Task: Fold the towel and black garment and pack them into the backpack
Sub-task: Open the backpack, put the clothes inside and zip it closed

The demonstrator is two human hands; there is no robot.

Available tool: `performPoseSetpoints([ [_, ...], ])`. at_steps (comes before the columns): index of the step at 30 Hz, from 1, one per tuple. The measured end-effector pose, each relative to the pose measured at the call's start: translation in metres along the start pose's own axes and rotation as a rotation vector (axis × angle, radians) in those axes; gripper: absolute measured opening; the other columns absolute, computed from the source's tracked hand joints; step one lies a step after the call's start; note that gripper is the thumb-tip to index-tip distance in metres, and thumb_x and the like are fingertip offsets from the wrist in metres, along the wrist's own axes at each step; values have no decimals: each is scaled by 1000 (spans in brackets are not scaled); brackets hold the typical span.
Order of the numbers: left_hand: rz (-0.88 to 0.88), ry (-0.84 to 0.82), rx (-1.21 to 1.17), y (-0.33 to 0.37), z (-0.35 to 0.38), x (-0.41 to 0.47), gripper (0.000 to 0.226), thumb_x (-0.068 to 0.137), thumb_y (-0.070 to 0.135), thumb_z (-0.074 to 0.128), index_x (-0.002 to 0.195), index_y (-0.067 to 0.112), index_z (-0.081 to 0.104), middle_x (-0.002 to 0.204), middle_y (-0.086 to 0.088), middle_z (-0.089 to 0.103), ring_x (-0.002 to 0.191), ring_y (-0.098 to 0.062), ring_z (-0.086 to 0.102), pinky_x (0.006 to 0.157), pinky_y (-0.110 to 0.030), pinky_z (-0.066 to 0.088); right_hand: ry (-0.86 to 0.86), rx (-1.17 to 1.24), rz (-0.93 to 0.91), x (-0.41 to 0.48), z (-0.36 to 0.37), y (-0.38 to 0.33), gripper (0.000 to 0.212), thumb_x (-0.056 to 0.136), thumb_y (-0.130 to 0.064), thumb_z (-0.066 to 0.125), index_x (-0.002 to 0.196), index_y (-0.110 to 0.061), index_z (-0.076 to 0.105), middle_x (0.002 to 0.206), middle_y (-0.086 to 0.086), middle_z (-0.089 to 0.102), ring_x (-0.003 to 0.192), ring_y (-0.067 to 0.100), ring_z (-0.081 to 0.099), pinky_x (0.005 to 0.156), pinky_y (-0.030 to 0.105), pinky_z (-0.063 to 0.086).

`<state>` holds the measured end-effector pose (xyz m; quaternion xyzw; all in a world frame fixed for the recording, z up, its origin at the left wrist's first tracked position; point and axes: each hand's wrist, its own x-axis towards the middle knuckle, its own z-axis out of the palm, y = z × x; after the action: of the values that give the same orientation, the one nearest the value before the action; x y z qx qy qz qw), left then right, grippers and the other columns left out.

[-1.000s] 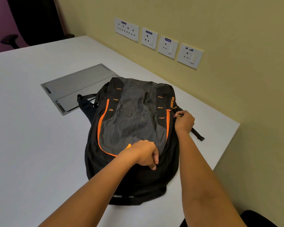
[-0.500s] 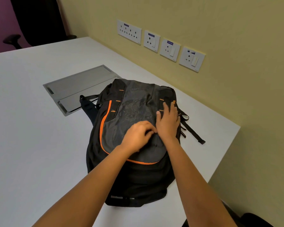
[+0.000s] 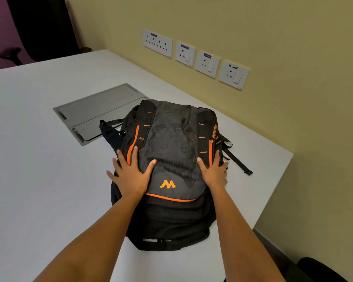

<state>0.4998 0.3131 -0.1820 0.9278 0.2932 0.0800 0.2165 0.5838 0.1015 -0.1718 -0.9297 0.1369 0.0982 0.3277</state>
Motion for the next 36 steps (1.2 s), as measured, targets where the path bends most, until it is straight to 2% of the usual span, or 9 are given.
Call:
performPoseSetpoints([
  [3, -28, -69, -80, 0, -4, 1, 82, 78, 77, 31, 148, 42, 6, 159, -6, 2, 144, -34, 8, 110, -61, 15, 37, 7, -67, -1, 3, 4, 76, 91, -58, 42, 151, -29, 5, 155, 21, 9, 139, 39, 22, 109, 48, 28],
  [6, -3, -111, -53, 0, -5, 1, 78, 81, 75, 32, 148, 42, 8, 158, -7, 7, 143, -34, 12, 110, -61, 17, 101, -8, -100, -3, 6, 7, 65, 95, -47, 43, 150, -26, 15, 148, 20, 25, 133, 36, 33, 105, 43, 35],
  [9, 28, -149, -16, 5, -6, -2, 77, 82, 74, 31, 148, 43, 6, 159, -6, 8, 144, -33, 12, 111, -61, 16, 150, -1, -112, -8, 8, 13, 55, 98, -37, 42, 148, -23, 23, 142, 19, 33, 126, 33, 41, 102, 39, 38],
  [18, 185, -240, 40, 30, 5, -33, 79, 81, 76, 28, 147, 44, -1, 159, -3, 4, 145, -32, 9, 112, -59, 15, 416, 43, -17, -44, -7, 58, 45, 99, -20, 45, 143, -17, 37, 137, 18, 41, 119, 32, 47, 97, 39, 42],
  [23, 277, -291, 73, 55, 19, -46, 78, 83, 75, 24, 147, 44, -7, 160, -3, 0, 145, -32, 5, 113, -58, 13, 540, 47, 107, -58, -21, 80, 54, 97, -16, 48, 147, -18, 29, 145, 21, 33, 121, 37, 46, 98, 46, 41],
  [25, 300, -306, 122, 67, 24, -47, 77, 84, 74, 20, 147, 42, -10, 160, -3, -3, 146, -33, 3, 113, -58, 11, 580, 31, 114, -61, -26, 84, 62, 95, -19, 51, 150, -19, 21, 152, 21, 22, 129, 40, 39, 101, 49, 39],
  [28, 320, -325, 156, 84, 32, -45, 75, 85, 73, 17, 147, 41, -12, 160, -4, -5, 146, -34, 1, 113, -58, 9, 601, -107, -54, -61, -29, 88, 58, 98, -37, 41, 150, -26, 20, 156, 18, 14, 139, 39, 26, 106, 56, 31],
  [32, 357, -352, 149, 102, 42, -31, 74, 85, 73, 18, 146, 42, -11, 159, -3, -5, 146, -34, 1, 113, -58, 7, 534, -287, -140, -52, -26, 87, 56, 94, -51, 15, 147, -36, 23, 157, 7, 20, 143, 36, 18, 108, 61, 21],
  [36, 437, -359, 137, 118, 53, -9, 72, 86, 72, 21, 146, 45, -9, 160, -3, -2, 146, -34, 2, 113, -58, 7, 563, -311, -61, -37, -23, 86, 57, 94, -51, 13, 147, -36, 24, 153, 6, 31, 142, 37, 20, 106, 63, 23],
])
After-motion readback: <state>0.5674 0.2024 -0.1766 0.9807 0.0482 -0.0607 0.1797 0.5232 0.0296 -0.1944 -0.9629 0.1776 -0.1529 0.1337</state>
